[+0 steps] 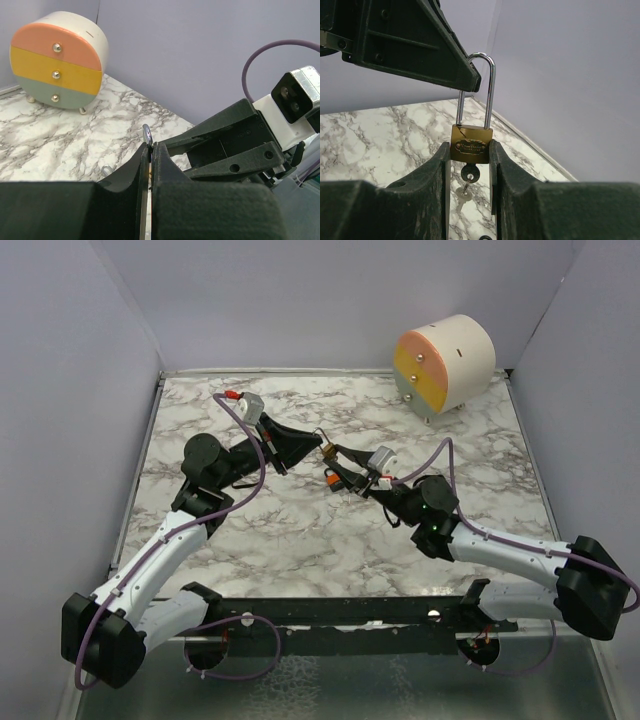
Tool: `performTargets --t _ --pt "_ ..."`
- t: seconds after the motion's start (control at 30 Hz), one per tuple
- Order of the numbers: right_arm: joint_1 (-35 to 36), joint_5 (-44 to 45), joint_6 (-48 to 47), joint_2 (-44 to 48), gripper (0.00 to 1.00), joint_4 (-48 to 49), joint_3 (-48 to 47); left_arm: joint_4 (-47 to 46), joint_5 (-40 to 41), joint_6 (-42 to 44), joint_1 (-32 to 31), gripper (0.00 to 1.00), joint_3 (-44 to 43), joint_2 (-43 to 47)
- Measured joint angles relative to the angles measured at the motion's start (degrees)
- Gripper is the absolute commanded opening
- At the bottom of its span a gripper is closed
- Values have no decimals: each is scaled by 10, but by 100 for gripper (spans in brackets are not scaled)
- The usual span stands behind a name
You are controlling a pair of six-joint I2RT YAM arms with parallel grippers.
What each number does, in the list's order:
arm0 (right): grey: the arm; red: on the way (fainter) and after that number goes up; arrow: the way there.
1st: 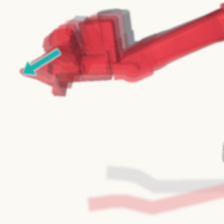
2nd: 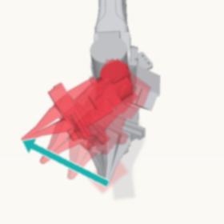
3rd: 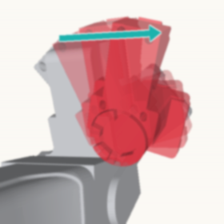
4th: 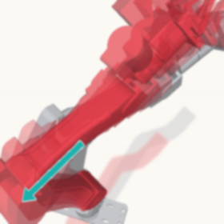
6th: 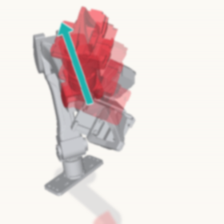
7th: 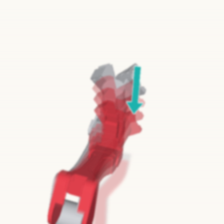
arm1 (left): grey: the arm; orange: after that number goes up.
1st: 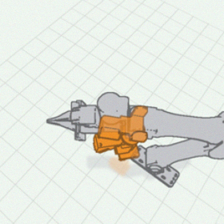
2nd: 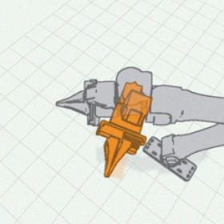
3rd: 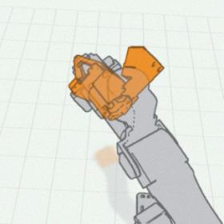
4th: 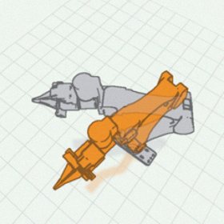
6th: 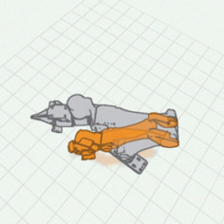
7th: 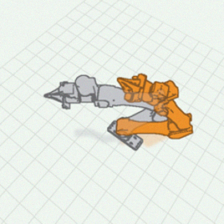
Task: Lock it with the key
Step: Lock the lock.
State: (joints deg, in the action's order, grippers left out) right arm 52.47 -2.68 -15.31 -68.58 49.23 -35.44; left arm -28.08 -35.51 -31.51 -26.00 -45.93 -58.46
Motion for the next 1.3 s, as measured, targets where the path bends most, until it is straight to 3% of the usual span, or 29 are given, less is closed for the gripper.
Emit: performTargets --t 0.7,1.3 --pt "0 2 7 0 1 -19 -2 -10 1 0 -4 0 3 -20" --pt "13 53 -24 -18 1 -93 -68 -63 44 9 -4 0 23 -27"
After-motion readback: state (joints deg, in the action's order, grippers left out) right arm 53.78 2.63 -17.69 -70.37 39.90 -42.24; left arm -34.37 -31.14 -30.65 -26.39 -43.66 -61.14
